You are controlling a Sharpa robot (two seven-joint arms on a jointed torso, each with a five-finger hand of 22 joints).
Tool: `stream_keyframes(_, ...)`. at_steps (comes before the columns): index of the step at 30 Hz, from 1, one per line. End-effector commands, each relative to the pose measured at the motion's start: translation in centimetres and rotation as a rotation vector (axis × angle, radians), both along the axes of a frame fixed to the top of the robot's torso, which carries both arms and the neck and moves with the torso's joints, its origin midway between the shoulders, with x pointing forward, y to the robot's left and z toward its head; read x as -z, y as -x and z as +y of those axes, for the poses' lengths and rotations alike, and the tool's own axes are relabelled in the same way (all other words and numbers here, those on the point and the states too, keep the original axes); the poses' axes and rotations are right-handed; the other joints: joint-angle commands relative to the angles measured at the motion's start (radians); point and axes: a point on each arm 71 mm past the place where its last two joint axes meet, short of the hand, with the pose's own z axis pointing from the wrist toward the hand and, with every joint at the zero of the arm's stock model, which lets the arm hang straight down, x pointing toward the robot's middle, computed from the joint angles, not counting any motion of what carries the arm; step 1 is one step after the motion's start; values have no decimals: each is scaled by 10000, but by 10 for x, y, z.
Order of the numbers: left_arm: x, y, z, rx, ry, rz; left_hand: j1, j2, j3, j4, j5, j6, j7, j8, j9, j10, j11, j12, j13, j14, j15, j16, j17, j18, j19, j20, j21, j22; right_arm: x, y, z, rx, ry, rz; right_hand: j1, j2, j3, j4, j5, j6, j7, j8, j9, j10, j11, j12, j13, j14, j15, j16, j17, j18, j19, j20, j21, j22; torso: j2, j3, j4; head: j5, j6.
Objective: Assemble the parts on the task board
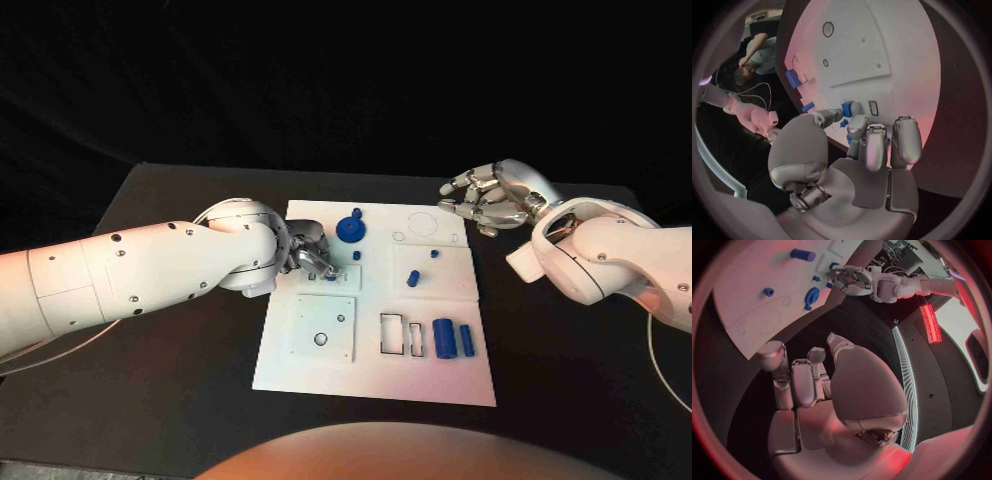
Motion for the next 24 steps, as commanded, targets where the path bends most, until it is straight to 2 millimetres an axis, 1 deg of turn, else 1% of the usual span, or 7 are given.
stream_keyframes(1,3,3,-2,170,-21,264,-92,36,-144,50,-54,30,15,-70,-16,56,24,42,8,813,-58,38,1828,-181,80,15,40,14,0,1,1,-146,5,-26,-124,10,0,22,42,-57,4,24,-13,-80,7,-39,-11,-15,56,-72,-16,107,-89,-13,-60,-13,3,-9,-1,4,8)
stream_keyframes(5,3,2,-2,129,-17,239,-121,66,-377,229,-50,44,21,-89,-26,59,30,53,28,813,-54,41,1829,-182,84,17,38,21,0,1,1,-140,4,-28,-149,11,-6,27,40,-63,6,24,-13,-96,9,-54,-27,-25,58,-91,-34,112,-106,-11,-96,-33,-1,-6,1,1,22)
stream_keyframes(9,2,2,0,68,2,196,-174,34,-850,492,-51,70,32,-112,-37,50,41,49,27,811,-45,42,1825,-183,91,21,35,32,0,1,1,-139,1,-27,-168,12,-11,30,39,-66,7,25,-14,-102,11,-58,-32,-28,59,-95,-35,112,-110,-10,-104,-36,0,-10,2,9,32)
stream_keyframes(11,1,1,1,25,32,164,-239,48,-1015,542,-47,77,39,-129,-45,49,47,51,33,806,-40,36,1810,-180,81,23,26,18,0,0,1,-143,1,-24,-187,14,-16,33,36,-69,8,26,-14,-114,13,-69,-47,-34,60,-105,-45,118,-125,-9,-137,-54,-2,-9,1,10,53)
stream_keyframes(13,0,1,2,-36,81,157,-284,55,-1128,549,-44,78,43,-140,-51,36,51,36,14,803,-37,29,1797,-179,79,25,23,15,0,0,1,-148,0,-20,-233,13,-31,34,32,-78,9,26,-15,-131,16,-83,-64,-53,64,-145,-90,133,-166,-6,-223,-103,-6,-17,-1,8,70)
stream_keyframes(16,-3,-1,5,-169,207,140,-381,43,-1385,556,-42,63,56,-169,-63,-4,62,-5,-41,792,-29,11,1760,-177,75,28,15,8,0,0,1,-142,-1,-12,-249,11,-38,33,32,-84,10,25,-16,-141,17,-91,-74,-59,65,-157,-102,144,-195,-5,-284,-138,-5,-7,-2,7,76)
stream_keyframes(24,-16,-7,8,-447,576,9,-696,45,-2056,569,-36,25,73,-214,-76,-76,82,-64,-117,784,-12,0,1731,-176,76,39,1,8,1,-1,1,-131,-8,-9,-301,10,-56,34,31,-100,13,24,-17,-159,21,-102,-90,-84,69,-206,-156,165,-256,-1,-412,-211,-8,-8,-4,9,105)
